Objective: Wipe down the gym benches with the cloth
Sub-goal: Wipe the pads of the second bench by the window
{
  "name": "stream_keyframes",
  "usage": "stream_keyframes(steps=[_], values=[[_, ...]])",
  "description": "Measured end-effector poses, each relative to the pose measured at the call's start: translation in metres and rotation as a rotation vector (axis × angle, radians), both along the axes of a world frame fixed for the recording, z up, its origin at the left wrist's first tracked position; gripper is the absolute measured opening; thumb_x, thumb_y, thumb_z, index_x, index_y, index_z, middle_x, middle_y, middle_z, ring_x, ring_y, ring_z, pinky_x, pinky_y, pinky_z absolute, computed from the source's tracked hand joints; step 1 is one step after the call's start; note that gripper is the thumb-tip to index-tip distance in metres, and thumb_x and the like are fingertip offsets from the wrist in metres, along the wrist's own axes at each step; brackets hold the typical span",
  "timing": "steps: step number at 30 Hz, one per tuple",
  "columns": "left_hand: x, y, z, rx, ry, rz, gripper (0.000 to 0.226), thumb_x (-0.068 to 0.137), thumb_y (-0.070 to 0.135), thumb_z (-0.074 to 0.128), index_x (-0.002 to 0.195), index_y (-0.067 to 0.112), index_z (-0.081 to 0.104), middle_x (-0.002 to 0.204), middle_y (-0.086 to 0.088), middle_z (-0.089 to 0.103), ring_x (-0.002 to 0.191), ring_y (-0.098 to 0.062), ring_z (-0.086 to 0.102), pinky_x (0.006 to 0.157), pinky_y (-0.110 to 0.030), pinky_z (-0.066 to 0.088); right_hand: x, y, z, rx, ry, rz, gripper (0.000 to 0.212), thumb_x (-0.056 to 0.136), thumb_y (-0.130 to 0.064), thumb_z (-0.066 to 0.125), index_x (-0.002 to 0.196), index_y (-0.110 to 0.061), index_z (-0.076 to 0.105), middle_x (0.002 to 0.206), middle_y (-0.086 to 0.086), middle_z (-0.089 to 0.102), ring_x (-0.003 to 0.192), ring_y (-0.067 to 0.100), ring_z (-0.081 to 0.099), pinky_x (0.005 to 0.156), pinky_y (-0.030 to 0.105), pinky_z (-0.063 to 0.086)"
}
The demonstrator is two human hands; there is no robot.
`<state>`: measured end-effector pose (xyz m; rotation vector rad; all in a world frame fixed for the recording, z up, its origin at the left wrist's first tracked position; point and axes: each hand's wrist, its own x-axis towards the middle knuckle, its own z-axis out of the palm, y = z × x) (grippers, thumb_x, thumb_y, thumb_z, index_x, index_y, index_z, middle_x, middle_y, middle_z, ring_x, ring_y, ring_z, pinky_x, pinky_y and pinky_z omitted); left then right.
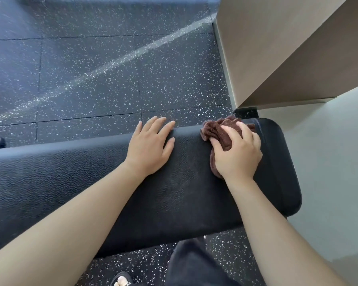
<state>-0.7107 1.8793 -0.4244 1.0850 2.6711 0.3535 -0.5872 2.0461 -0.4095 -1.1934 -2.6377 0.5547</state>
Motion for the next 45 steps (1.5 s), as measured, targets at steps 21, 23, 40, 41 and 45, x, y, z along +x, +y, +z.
stream_keyframes(steps=[21,23,40,41,45], values=[[-0.018,0.003,0.010,-0.175,-0.141,0.013,0.055,0.089,0.050,0.029,0.125,0.016,0.054,0.123,-0.001,0.058,0.116,-0.023,0.052,0.106,-0.051,0.028,-0.067,0.014,0.004,-0.085,-0.189,0.281,0.032,0.074,-0.055,0.065,0.097,-0.034,0.067,0.122,-0.006,0.058,0.116,0.031,0.046,0.093,0.050,0.036],[-0.025,-0.011,0.010,-0.169,-0.126,0.027,0.054,0.088,0.051,0.031,0.122,0.016,0.055,0.121,-0.001,0.058,0.115,-0.024,0.052,0.105,-0.054,0.029,-0.075,0.000,0.003,-0.091,-0.178,0.355,0.029,0.074,-0.054,0.065,0.097,-0.035,0.067,0.120,-0.008,0.059,0.114,0.030,0.048,0.093,0.049,0.038],[-0.095,-0.190,0.018,-0.256,-0.186,0.039,0.060,0.088,0.056,0.028,0.115,0.012,0.059,0.106,-0.005,0.064,0.093,-0.029,0.060,0.085,-0.040,0.044,-0.127,-0.110,0.007,-0.081,-0.258,0.370,0.032,0.076,-0.057,0.058,0.100,-0.037,0.066,0.112,-0.009,0.062,0.104,0.028,0.054,0.083,0.043,0.042],[-0.098,-0.195,0.017,-0.246,-0.192,0.030,0.060,0.088,0.056,0.029,0.115,0.011,0.059,0.105,-0.006,0.064,0.093,-0.030,0.060,0.083,-0.039,0.046,-0.125,-0.101,0.009,-0.076,-0.261,0.326,0.032,0.076,-0.056,0.058,0.099,-0.036,0.066,0.112,-0.008,0.062,0.104,0.029,0.054,0.084,0.044,0.043],[-0.099,-0.200,0.014,-0.226,-0.192,0.034,0.059,0.087,0.057,0.030,0.113,0.013,0.059,0.103,-0.004,0.065,0.091,-0.028,0.060,0.077,-0.038,0.046,-0.131,-0.111,0.009,-0.081,-0.309,0.219,0.030,0.077,-0.053,0.062,0.098,-0.033,0.068,0.113,-0.004,0.062,0.106,0.033,0.051,0.089,0.048,0.043]])
